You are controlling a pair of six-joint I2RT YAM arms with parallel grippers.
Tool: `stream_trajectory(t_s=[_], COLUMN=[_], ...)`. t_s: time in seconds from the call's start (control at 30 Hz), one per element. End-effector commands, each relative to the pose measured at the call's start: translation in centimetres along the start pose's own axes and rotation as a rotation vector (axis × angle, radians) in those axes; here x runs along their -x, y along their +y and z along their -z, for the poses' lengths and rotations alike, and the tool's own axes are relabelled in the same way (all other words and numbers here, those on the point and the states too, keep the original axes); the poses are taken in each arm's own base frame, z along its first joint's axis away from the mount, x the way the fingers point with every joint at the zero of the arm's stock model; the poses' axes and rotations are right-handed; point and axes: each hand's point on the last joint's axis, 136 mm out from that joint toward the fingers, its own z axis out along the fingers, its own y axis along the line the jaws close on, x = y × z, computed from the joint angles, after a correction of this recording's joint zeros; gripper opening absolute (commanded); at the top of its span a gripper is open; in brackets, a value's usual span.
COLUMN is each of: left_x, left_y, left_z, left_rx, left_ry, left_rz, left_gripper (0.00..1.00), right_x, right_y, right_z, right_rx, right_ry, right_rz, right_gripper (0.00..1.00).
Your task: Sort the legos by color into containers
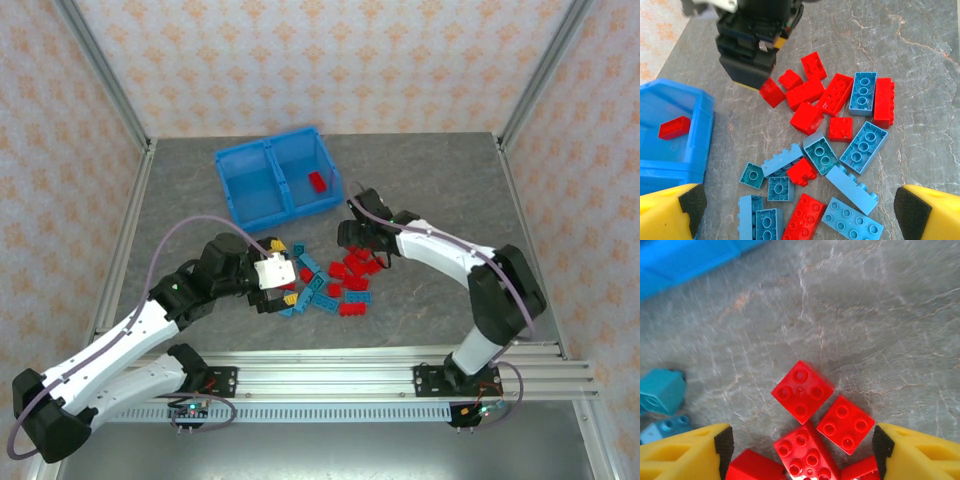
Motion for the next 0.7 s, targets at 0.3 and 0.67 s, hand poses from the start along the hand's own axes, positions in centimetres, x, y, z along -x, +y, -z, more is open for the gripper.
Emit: stream_trajectory(t_s=[0.3,0.67], left_x=[0.7,0.8], left_y=[0.2,0.3], left_z=[1.2,1.3], left_rx=[0.014,0.022], left_ry=[-0.013,-0.018], left_rz=[-0.040,-0.041], left_gripper=[1.00,0.99], right_x=[-0.7,-0.1], right_y=[-0.7,0.0], right_z=[-5.5,-5.2], right_rx=[-0.085,-0.049], right_ry=[0.173,0.136], right_rz=[0.346,0.246], right_gripper=[0.70,0.30])
